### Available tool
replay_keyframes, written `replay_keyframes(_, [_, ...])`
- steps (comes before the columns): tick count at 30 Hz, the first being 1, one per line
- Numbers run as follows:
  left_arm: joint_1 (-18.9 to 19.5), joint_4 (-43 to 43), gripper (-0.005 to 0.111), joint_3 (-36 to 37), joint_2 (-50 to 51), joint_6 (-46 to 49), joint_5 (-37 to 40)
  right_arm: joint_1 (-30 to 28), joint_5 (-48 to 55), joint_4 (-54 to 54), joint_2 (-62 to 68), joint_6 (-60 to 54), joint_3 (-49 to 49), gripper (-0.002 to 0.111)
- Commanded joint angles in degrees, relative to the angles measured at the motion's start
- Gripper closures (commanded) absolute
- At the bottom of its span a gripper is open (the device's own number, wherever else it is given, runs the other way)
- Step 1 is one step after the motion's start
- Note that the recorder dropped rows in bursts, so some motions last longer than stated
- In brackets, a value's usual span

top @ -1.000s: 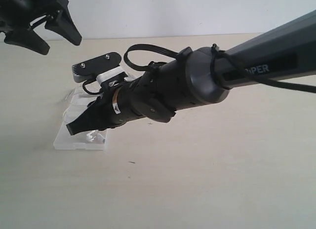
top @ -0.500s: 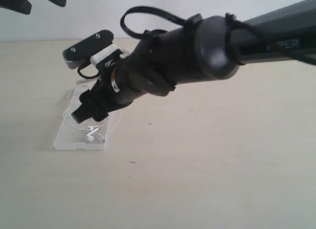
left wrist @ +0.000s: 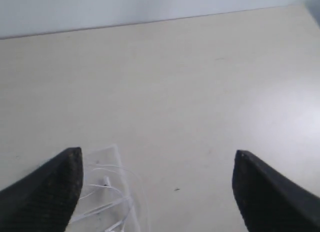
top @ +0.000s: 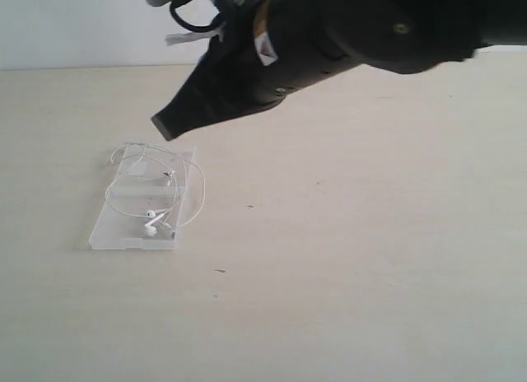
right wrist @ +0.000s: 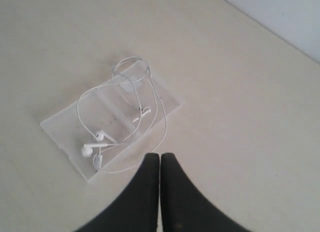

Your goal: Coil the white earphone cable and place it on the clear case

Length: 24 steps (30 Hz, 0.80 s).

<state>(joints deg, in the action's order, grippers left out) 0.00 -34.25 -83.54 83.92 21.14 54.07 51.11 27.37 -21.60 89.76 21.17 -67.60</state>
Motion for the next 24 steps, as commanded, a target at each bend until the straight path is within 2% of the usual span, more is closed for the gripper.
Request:
replay_keyframes(1, [-0.1,-12.9,0.029,7.2,-8.0,9.6,-3.8,0.2,-2.9,-0.6,-8.8,-0.3,8.7,0.108])
replay_keyframes(5, [-0.1,-27.2,0.029,17.6,-17.8,25.0,-7.0,0.2,-9.0,-0.6,-17.6,1.8,17.2,0.108])
replay_keyframes(10, [-0.1,-39.4,0.029,31.1,-30.9,41.4,-8.7,0.2,-17.5,-1.8,-29.8,6.4,26.3,0.108])
replay_keyframes(15, [-0.1,-49.6,0.029,43.8,-43.5,54.9,-9.7,0.2,-16.5,-1.7,-40.0,6.4,29.8,0.108])
replay_keyframes(17, [-0.1,-50.8,0.029,47.4,-48.3,55.9,-9.9,0.2,-14.3,1.5,-43.2,6.6,30.1,0.108])
replay_keyframes(19, [-0.1,-47.9,0.029,49.6,-52.5,56.0,-9.6,0.2,-13.9,4.5,-45.7,7.2,30.1,0.108])
replay_keyframes(24, [-0.1,-43.6,0.029,51.5,-58.8,56.2,-8.3,0.2,-14.0,6.5,-49.7,7.5,30.1,0.108])
